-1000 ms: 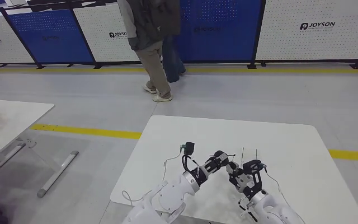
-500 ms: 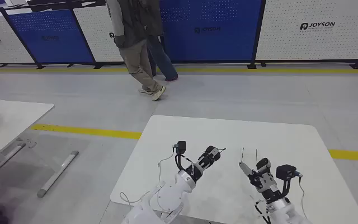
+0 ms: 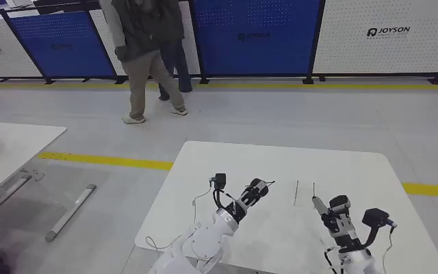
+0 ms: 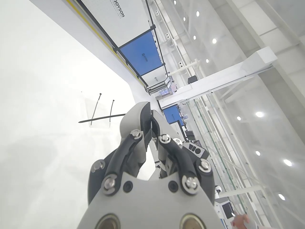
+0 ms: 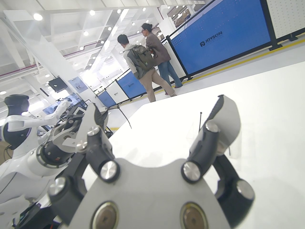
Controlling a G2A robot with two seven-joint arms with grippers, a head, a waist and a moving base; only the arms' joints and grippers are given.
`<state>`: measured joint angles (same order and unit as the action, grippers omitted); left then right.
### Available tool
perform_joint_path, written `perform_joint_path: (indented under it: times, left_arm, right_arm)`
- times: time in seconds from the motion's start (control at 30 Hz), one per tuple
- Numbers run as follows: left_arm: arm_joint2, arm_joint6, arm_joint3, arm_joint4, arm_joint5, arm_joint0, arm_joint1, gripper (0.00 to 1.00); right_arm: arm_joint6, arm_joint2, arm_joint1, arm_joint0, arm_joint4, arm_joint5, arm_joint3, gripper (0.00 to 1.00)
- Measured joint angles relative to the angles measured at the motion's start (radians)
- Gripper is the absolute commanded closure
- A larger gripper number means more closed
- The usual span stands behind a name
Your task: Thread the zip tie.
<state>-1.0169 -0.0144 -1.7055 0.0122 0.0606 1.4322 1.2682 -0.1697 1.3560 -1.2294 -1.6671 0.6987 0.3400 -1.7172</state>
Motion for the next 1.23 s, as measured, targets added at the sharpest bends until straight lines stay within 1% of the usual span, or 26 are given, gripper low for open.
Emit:
perform_joint_path:
  times: [0.07,0.13,0.27,0.33,0.43,1.23]
  left_arm:
    - [0.0,0.0,0.0,0.0,0.0,0.0,0.0,1.0]
    - [0.0,0.0,0.0,0.0,0.0,0.0,0.0,1.0]
    - [0.0,0.0,0.0,0.0,0.0,0.0,0.0,1.0]
    - [0.0,0.0,0.0,0.0,0.0,0.0,0.0,1.0]
    - [0.0,0.0,0.0,0.0,0.0,0.0,0.0,1.0]
    - [0.0,0.0,0.0,0.0,0.0,0.0,0.0,1.0]
  right_arm:
    - [0.002,0.002,0.0,0.002,-0.004,-0.004,0.0,0.0]
    - [0.009,0.018,0.0,0.009,-0.037,-0.015,-0.001,0.0]
    - [0.016,0.09,0.002,0.02,-0.151,-0.027,-0.009,0.0]
    - [0.02,0.135,0.003,0.029,-0.216,-0.043,-0.008,0.0]
    - [0.043,0.168,0.005,0.044,-0.249,-0.059,0.004,0.0]
    - [0.047,0.168,0.005,0.045,-0.247,-0.06,0.005,0.0]
